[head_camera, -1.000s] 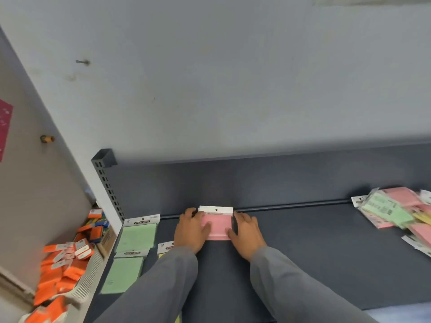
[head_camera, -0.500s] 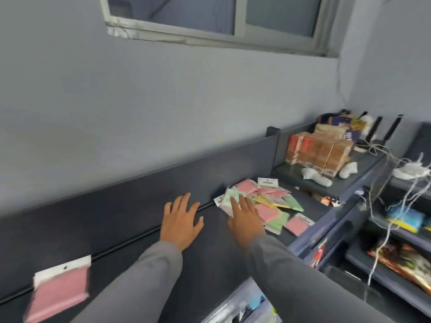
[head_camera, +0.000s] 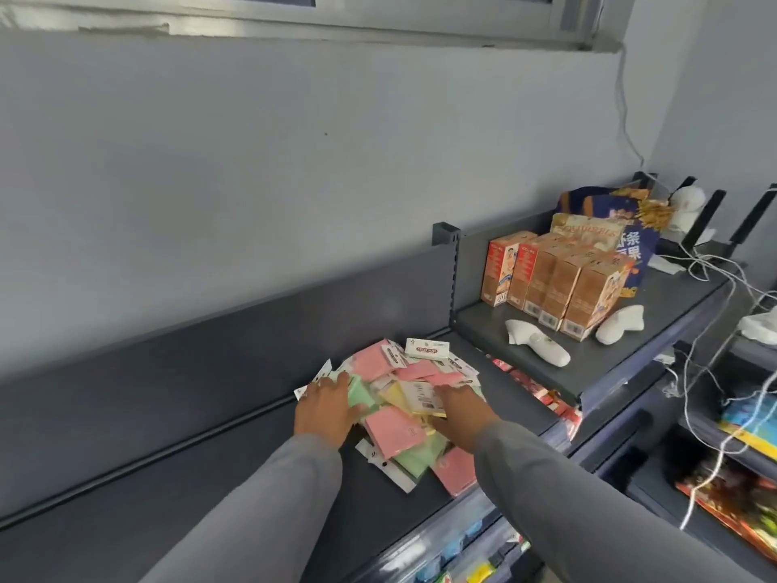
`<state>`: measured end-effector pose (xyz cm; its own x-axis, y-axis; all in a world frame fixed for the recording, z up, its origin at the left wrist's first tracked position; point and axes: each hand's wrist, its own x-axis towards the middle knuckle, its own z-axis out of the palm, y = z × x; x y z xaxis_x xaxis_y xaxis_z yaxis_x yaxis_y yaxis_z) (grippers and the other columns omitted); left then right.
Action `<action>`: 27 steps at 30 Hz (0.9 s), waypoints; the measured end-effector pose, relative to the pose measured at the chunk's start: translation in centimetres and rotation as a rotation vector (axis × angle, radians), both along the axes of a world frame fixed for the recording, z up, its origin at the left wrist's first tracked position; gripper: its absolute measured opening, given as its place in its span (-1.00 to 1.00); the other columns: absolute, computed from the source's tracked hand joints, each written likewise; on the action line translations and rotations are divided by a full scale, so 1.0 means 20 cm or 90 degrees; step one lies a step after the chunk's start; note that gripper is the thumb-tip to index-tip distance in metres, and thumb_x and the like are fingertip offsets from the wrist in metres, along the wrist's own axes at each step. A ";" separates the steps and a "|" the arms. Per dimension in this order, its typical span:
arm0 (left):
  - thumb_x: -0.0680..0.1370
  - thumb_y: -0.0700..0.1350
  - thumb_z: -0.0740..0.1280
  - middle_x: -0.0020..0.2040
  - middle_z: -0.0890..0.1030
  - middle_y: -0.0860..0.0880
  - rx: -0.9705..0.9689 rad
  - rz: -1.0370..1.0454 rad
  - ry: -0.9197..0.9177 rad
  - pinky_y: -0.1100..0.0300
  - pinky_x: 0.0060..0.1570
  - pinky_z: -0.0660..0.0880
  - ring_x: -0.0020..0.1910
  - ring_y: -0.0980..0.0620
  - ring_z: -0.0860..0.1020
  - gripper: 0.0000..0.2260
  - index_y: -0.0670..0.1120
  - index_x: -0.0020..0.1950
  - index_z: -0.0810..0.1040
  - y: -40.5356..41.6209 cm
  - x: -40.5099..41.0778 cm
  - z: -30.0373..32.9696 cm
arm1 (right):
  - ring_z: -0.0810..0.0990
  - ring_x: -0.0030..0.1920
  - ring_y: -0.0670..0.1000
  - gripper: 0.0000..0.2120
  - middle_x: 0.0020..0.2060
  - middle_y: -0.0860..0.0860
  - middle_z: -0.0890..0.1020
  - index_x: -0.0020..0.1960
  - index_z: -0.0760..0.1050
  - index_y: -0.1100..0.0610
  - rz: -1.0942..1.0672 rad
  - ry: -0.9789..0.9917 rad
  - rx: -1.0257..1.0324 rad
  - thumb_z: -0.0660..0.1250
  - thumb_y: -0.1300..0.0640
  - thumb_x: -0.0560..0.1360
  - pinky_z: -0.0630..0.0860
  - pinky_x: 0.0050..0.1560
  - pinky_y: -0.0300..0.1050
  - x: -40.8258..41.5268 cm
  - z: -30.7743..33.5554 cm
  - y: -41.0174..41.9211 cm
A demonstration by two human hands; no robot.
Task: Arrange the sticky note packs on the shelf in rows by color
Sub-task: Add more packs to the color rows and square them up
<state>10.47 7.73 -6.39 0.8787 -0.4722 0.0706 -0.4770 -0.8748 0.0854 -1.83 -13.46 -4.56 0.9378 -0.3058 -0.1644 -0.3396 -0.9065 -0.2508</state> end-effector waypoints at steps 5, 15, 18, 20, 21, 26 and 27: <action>0.64 -0.02 0.22 0.06 0.56 -0.13 -0.059 0.014 -0.057 0.03 0.00 0.49 0.00 -0.17 0.56 -0.68 0.08 0.40 0.45 0.08 0.04 0.10 | 0.55 0.08 0.18 -0.75 0.01 0.13 0.63 0.08 0.60 0.14 0.050 -0.127 -0.090 0.24 0.15 0.47 0.46 0.10 -0.03 0.06 0.01 -0.01; 0.45 -0.28 0.39 -0.03 0.55 -0.05 -0.553 0.142 0.130 0.28 -0.30 0.45 -0.16 0.04 0.51 -0.72 0.01 -0.01 0.37 0.62 -0.10 0.24 | 0.58 -0.11 0.20 -0.84 -0.15 0.13 0.61 0.00 0.53 0.23 0.075 -0.394 -0.028 0.38 0.17 0.47 0.55 -0.16 0.04 0.19 0.05 0.54; 0.42 -0.25 0.38 0.14 0.51 0.01 -0.576 0.120 0.131 0.13 0.06 0.53 0.09 0.04 0.52 -0.51 0.15 0.26 0.42 0.91 -0.16 0.26 | 0.60 -0.18 0.25 -0.84 -0.19 0.16 0.62 -0.01 0.51 0.22 0.099 -0.417 0.005 0.40 0.18 0.47 0.50 -0.28 0.03 0.18 0.06 0.88; 0.41 -0.21 0.36 0.17 0.51 0.02 -0.586 0.118 0.116 0.04 0.15 0.53 0.13 0.03 0.52 -0.46 0.19 0.33 0.40 1.11 -0.20 0.28 | 0.60 -0.15 0.28 -0.85 -0.16 0.16 0.62 0.02 0.45 0.20 0.093 -0.408 0.032 0.30 0.12 0.55 0.43 -0.23 0.07 0.18 0.09 1.09; 0.40 -0.21 0.35 0.18 0.52 0.03 -0.600 0.118 0.115 0.00 0.13 0.57 0.13 0.01 0.53 -0.46 0.21 0.31 0.39 1.22 -0.22 0.29 | 0.60 -0.16 0.29 -0.85 -0.16 0.17 0.62 0.03 0.42 0.19 0.091 -0.406 0.034 0.26 0.10 0.58 0.40 -0.24 0.07 0.18 0.09 1.19; 0.45 -0.29 0.34 0.12 0.58 0.03 -0.712 0.172 0.151 -0.06 -0.16 0.68 0.06 -0.02 0.58 -0.58 0.14 0.19 0.43 1.84 -0.31 0.31 | 0.60 -0.23 0.30 -0.84 -0.22 0.13 0.63 0.09 0.35 0.16 0.115 -0.394 0.055 0.22 0.10 0.58 0.34 -0.30 0.01 0.11 0.07 1.81; 0.48 -0.26 0.34 0.06 0.60 0.04 -0.710 0.186 0.129 0.00 -0.12 0.66 0.01 0.01 0.60 -0.67 0.08 0.14 0.42 1.95 -0.33 0.30 | 0.59 -0.25 0.30 -0.83 -0.23 0.12 0.62 0.10 0.34 0.15 0.124 -0.385 0.064 0.23 0.11 0.57 0.36 -0.30 0.02 0.10 0.06 1.93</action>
<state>3.91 46.73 -0.43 0.9862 -0.0153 0.1649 -0.1601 -0.3414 0.9262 0.18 25.08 -3.43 0.9105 -0.1311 0.3922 0.0574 -0.8992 -0.4338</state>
